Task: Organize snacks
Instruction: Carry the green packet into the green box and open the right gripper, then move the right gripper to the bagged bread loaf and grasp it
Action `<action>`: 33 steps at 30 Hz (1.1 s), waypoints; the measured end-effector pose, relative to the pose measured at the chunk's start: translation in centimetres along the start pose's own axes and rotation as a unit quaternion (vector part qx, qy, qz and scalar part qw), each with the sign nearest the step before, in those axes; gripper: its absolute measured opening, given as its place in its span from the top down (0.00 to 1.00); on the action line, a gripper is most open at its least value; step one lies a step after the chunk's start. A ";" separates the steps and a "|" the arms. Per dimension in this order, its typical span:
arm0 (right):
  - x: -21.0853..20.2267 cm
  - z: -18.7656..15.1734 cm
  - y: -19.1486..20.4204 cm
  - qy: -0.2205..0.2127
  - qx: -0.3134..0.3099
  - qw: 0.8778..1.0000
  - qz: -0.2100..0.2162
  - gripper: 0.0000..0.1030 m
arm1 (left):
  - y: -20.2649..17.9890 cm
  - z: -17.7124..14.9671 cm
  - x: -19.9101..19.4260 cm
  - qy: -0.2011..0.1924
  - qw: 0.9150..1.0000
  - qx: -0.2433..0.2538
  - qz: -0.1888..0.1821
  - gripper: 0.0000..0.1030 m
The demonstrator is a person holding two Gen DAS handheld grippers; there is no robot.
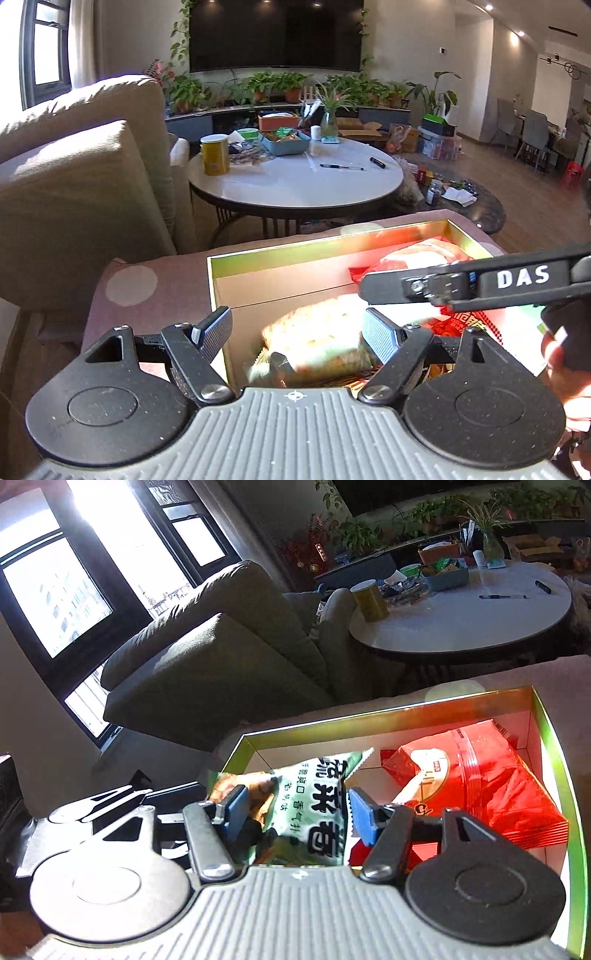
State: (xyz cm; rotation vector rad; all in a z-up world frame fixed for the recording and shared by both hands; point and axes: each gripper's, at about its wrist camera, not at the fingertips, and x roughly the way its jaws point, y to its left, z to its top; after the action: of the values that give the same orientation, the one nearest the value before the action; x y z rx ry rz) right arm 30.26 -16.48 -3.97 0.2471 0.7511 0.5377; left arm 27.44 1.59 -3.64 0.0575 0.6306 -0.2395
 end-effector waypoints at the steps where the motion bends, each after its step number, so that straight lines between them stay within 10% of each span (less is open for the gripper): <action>1: -0.4 0.0 0.0 -0.004 -0.001 1.000 0.000 0.37 | 0.2 0.0 -0.2 -0.001 1.000 -0.005 -0.001 0.25; 33: -9.4 -4.6 5.8 -0.056 -0.100 0.993 0.015 0.33 | 6.3 -7.6 -12.0 -0.018 0.992 -0.088 0.084 0.18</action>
State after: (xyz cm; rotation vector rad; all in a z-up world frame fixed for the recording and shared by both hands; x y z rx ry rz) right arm 19.19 -16.63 0.52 0.1023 0.5800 0.6176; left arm 15.17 11.17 -2.79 -0.0629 0.6057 -0.0220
